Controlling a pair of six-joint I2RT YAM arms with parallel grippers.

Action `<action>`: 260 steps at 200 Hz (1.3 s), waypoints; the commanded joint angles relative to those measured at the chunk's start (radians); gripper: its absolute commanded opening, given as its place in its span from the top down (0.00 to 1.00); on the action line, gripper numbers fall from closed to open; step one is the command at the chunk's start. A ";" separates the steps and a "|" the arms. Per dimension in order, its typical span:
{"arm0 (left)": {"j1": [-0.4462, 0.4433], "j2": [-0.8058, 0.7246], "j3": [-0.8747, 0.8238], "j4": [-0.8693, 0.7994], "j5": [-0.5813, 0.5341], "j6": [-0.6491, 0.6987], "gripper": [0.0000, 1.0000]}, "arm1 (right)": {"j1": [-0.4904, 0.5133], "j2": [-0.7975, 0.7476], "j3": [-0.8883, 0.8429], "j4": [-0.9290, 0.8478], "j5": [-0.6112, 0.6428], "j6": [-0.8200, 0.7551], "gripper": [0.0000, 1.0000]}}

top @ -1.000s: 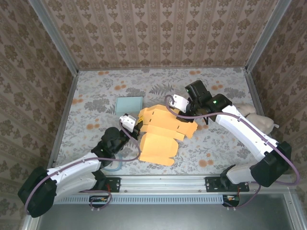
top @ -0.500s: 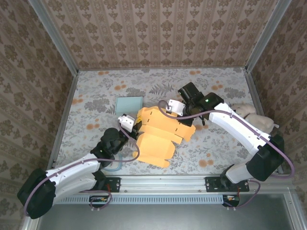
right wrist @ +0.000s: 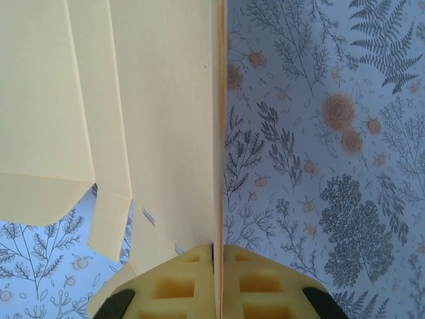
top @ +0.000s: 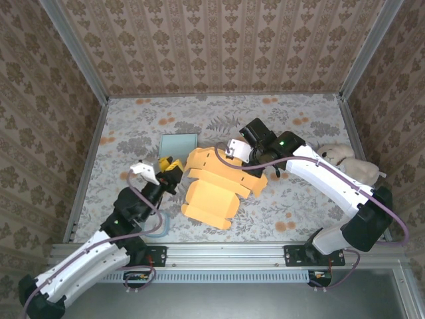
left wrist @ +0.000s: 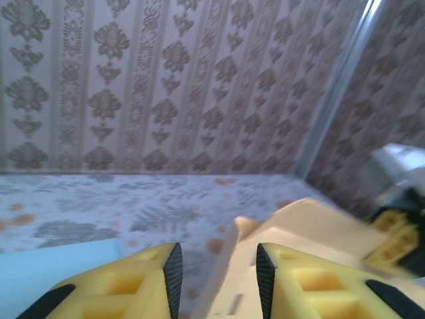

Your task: Fold the paper box

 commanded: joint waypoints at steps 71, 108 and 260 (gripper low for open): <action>-0.008 0.332 0.200 -0.145 0.153 -0.223 0.71 | 0.018 -0.088 -0.091 0.065 0.015 0.004 1.00; 0.017 0.397 0.235 -0.190 0.047 -0.249 0.71 | 0.034 -0.120 -0.141 0.093 0.007 -0.018 1.00; 0.034 0.391 0.287 -0.258 0.005 -0.218 0.71 | 0.065 -0.145 -0.180 0.145 0.082 -0.016 1.00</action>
